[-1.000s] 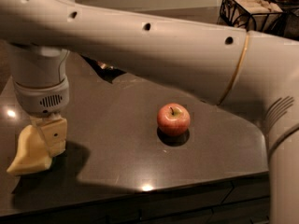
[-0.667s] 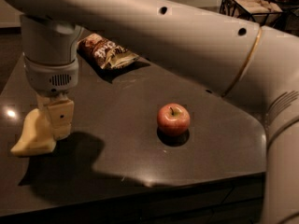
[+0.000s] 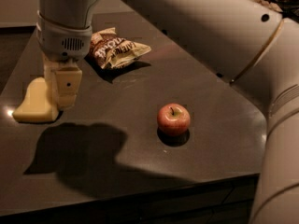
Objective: Pick sponge
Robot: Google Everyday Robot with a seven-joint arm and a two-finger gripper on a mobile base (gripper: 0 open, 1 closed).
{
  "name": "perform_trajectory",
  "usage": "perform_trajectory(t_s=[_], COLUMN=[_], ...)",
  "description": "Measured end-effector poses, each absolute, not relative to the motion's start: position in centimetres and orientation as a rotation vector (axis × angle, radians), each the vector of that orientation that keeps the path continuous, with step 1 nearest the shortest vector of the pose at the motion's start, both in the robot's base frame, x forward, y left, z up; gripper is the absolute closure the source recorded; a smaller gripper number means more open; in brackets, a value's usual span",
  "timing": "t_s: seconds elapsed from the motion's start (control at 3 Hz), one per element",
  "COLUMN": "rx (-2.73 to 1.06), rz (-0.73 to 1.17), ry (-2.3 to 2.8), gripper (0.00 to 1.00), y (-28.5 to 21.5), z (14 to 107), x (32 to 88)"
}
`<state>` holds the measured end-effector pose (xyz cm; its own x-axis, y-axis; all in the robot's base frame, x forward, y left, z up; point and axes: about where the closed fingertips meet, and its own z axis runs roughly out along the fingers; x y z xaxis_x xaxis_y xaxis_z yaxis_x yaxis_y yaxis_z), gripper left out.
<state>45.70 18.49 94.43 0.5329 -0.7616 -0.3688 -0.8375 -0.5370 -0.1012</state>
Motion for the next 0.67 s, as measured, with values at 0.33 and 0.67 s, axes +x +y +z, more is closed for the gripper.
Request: perform_trajectory(t_s=[0.33, 0.67], rx=[-2.438, -2.429], rz=[0.449, 0.453], ry=[1.360, 1.362], gripper=[1.00, 1.00], y=[17.81, 17.72], z=[95.32, 95.41], x=[46.24, 46.28])
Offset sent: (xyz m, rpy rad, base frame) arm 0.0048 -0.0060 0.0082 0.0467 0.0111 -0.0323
